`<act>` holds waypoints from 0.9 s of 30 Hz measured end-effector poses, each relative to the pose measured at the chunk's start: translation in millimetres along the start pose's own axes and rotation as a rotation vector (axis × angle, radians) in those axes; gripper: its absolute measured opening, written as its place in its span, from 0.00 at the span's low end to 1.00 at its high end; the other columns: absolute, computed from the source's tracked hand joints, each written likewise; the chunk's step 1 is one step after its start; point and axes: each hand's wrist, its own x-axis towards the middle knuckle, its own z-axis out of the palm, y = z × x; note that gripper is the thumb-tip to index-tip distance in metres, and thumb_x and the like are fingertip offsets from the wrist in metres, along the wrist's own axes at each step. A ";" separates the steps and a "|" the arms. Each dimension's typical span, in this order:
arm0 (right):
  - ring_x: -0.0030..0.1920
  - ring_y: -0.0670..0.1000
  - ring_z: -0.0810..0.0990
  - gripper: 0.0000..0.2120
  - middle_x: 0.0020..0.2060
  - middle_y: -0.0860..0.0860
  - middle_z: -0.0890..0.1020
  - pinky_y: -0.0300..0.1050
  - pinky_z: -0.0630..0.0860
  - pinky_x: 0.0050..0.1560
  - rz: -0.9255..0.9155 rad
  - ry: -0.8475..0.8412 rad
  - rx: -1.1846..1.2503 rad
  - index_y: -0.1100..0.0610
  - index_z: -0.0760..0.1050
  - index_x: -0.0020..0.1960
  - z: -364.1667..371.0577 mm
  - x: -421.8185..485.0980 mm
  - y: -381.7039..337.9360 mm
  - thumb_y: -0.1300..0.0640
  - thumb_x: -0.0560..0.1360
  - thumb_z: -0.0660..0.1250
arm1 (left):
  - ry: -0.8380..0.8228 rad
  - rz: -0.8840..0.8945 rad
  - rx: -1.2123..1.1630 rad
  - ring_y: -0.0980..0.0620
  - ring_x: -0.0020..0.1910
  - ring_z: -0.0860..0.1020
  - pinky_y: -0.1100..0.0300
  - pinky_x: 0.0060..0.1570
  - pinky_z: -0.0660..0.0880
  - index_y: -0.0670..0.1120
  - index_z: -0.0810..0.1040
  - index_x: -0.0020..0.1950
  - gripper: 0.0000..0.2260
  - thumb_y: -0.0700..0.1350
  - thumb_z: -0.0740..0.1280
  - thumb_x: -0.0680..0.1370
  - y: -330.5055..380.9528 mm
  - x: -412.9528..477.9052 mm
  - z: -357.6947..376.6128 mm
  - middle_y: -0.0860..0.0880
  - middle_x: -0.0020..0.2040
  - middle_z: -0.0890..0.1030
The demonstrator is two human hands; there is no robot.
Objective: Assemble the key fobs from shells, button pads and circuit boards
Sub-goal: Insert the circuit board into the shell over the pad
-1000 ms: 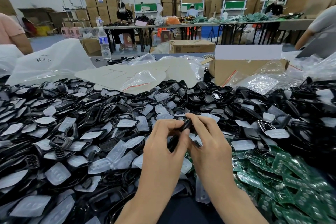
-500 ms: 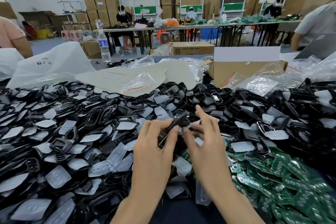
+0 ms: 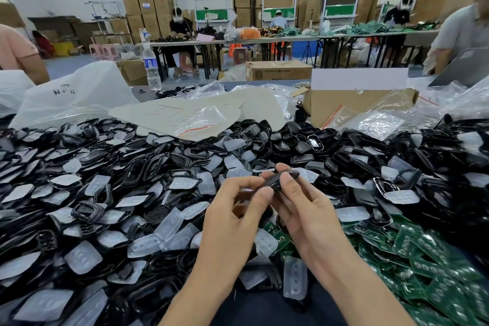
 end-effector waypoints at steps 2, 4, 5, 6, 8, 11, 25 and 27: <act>0.60 0.56 0.84 0.21 0.57 0.58 0.85 0.42 0.81 0.57 -0.045 -0.021 -0.081 0.60 0.78 0.64 -0.6 -0.1 0.0 0.55 0.72 0.71 | -0.020 -0.203 -0.245 0.55 0.39 0.83 0.63 0.39 0.79 0.53 0.82 0.52 0.12 0.59 0.69 0.76 3.2 2.3 1.5 0.51 0.42 0.84; 0.62 0.54 0.83 0.22 0.58 0.55 0.85 0.43 0.78 0.62 -0.088 -0.061 -0.215 0.57 0.78 0.65 -0.7 -2.9 -1.8 0.53 0.72 0.72 | -0.023 -0.416 -0.579 0.53 0.34 0.81 0.62 0.35 0.80 0.43 0.83 0.52 0.14 0.52 0.70 0.75 5.8 6.0 1.7 0.46 0.39 0.83; 0.62 0.52 0.83 0.21 0.58 0.52 0.85 0.41 0.77 0.63 -0.113 -0.085 -0.300 0.55 0.78 0.65 -0.9 -5.1 -3.1 0.52 0.73 0.71 | -0.019 -0.496 -0.690 0.53 0.34 0.80 0.62 0.34 0.79 0.41 0.84 0.50 0.13 0.50 0.69 0.75 5.9 7.6 0.5 0.45 0.39 0.83; 0.62 0.49 0.82 0.19 0.59 0.49 0.85 0.37 0.77 0.62 -0.139 -0.110 -0.384 0.53 0.78 0.65 -0.7 -7.0 -4.7 0.53 0.74 0.70 | -0.028 -0.547 -0.745 0.54 0.33 0.80 0.62 0.34 0.79 0.41 0.86 0.48 0.12 0.48 0.70 0.75 5.0 8.9 -1.4 0.45 0.39 0.82; 0.60 0.44 0.82 0.16 0.58 0.46 0.85 0.32 0.76 0.57 -0.173 -0.151 -0.505 0.50 0.77 0.65 -0.6 -9.9 -6.8 0.58 0.77 0.68 | -0.082 -0.584 -0.796 0.55 0.33 0.79 0.63 0.34 0.79 0.42 0.88 0.46 0.11 0.48 0.71 0.74 2.7 10.2 -4.9 0.46 0.40 0.83; 0.57 0.40 0.82 0.18 0.59 0.43 0.84 0.29 0.75 0.48 -0.168 -0.198 -0.590 0.49 0.76 0.65 -2.3 -11.3 -7.6 0.68 0.81 0.64 | -0.127 -0.597 -0.808 0.55 0.33 0.79 0.64 0.34 0.79 0.41 0.88 0.45 0.11 0.47 0.72 0.72 -1.0 11.3 -7.3 0.45 0.39 0.83; 0.56 0.53 0.85 0.08 0.53 0.54 0.86 0.40 0.82 0.53 -0.183 -0.077 -0.352 0.49 0.84 0.49 2.5 -9.6 -1.0 0.57 0.73 0.70 | 0.129 -0.028 -0.086 0.60 0.37 0.79 0.65 0.40 0.76 0.62 0.80 0.49 0.12 0.43 0.68 0.81 2.3 -0.7 -1.5 0.58 0.44 0.84; 0.57 0.53 0.85 0.07 0.53 0.54 0.86 0.41 0.82 0.53 -0.187 -0.076 -0.353 0.49 0.84 0.49 2.8 -10.4 -0.6 0.56 0.73 0.70 | 0.134 -0.009 -0.074 0.59 0.40 0.79 0.66 0.42 0.75 0.63 0.79 0.49 0.13 0.42 0.67 0.81 3.9 -1.1 -1.2 0.59 0.45 0.83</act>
